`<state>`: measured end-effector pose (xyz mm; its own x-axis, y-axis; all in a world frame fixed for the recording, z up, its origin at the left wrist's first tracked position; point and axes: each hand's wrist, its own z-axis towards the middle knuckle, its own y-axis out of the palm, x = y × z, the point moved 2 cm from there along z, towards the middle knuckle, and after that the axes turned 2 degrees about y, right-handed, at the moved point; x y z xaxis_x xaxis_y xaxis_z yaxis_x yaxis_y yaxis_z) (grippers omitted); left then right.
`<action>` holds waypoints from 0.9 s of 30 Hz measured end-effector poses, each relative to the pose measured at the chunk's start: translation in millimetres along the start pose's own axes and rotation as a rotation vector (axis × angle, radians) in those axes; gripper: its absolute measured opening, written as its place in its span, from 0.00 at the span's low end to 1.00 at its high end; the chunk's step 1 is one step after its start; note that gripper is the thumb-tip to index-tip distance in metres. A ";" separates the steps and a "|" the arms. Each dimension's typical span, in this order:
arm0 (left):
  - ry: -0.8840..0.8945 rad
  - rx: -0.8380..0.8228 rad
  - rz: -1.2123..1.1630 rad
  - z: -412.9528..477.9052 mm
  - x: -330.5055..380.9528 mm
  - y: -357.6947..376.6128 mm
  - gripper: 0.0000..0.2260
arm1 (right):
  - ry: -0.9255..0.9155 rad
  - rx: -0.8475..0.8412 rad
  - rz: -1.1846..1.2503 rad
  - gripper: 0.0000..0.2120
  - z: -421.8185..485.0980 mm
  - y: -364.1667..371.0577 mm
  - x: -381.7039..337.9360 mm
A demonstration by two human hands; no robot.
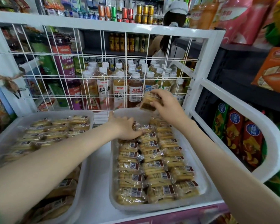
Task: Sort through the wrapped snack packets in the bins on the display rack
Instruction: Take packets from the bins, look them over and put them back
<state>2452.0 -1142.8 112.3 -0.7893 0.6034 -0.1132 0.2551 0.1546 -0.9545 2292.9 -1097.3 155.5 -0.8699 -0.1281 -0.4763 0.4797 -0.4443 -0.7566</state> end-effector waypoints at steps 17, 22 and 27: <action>0.056 0.610 -1.138 -189.4 96.2 11.5 0.10 | 0.295 0.132 0.795 0.12 -211.7 -66.4 -44.8; -0.015 0.640 -1.370 -266.7 141.7 78.2 0.05 | 0.317 0.056 0.955 0.08 -319.4 -72.7 -57.2; -0.050 0.551 -1.432 -329.3 179.1 126.7 0.10 | 0.481 0.043 1.099 0.06 -398.8 -55.6 -55.6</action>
<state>2526.9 -757.6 62.0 -0.2050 0.1778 0.9625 -0.9343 0.2576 -0.2466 2360.3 -711.9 45.4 0.1385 -0.1167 -0.9835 0.9266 -0.3353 0.1703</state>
